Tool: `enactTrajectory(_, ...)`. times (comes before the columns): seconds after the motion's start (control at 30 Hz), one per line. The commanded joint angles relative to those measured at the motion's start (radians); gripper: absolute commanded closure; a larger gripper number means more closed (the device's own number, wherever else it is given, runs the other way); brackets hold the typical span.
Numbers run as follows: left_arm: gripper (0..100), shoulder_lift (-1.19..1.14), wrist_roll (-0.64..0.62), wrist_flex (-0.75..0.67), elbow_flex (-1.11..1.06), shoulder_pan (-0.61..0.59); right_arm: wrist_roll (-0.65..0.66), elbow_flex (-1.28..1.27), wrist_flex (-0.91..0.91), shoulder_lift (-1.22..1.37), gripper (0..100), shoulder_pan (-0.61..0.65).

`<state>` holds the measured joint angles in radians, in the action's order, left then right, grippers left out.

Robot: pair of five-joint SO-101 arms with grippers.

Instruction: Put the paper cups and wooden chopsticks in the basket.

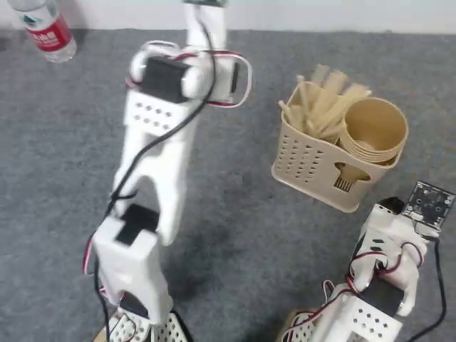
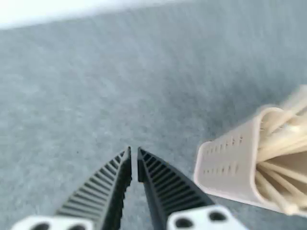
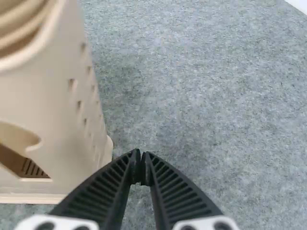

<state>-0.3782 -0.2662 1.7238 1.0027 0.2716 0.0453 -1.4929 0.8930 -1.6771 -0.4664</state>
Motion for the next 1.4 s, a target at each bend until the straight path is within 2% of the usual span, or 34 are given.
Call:
enactTrajectory(0.0,99,0.183,0.041,0.029,-0.17,-0.009,0.012,0.009,0.005,0.025,99.1,0.01)
enactTrajectory(0.1,99,0.218,0.037,-0.008,-0.236,-0.006,0.012,0.009,0.005,0.025,99.1,0.008)
enactTrajectory(0.4,99,0.236,0.043,-0.028,-0.214,0.003,0.012,0.037,0.015,0.025,98.9,0.005)
enactTrajectory(0.47,97,0.247,0.075,-0.018,-0.173,-0.032,0.018,0.149,0.093,0.025,97.6,0.004)
enactTrajectory(0.57,88,0.287,0.129,0.037,-0.13,-0.1,0.064,0.368,0.225,0.042,89.2,0.027)
enactTrajectory(0.67,82,0.37,0.133,0.034,-0.213,-0.213,0.069,0.563,0.32,0.104,87.6,0.102)
enactTrajectory(0.83,82,0.539,0.203,0.031,-0.515,-0.305,0.086,0.885,0.472,0.343,94.4,0.202)
enactTrajectory(1.03,82,0.761,0.213,-0.057,-0.94,-0.348,0.12,1.347,0.684,0.697,90.5,0.223)
enactTrajectory(1.2,82,0.988,0.212,-0.308,-1.383,-0.394,0.115,1.746,0.908,0.987,87.3,0.217)
enactTrajectory(1.3,82,1.134,0.21,-0.483,-1.629,-0.397,0.114,1.812,0.906,1.098,87.2,0.213)
enactTrajectory(1.37,82,1.223,0.21,-0.54,-1.73,-0.397,0.112,1.812,0.903,1.148,87.2,0.219)
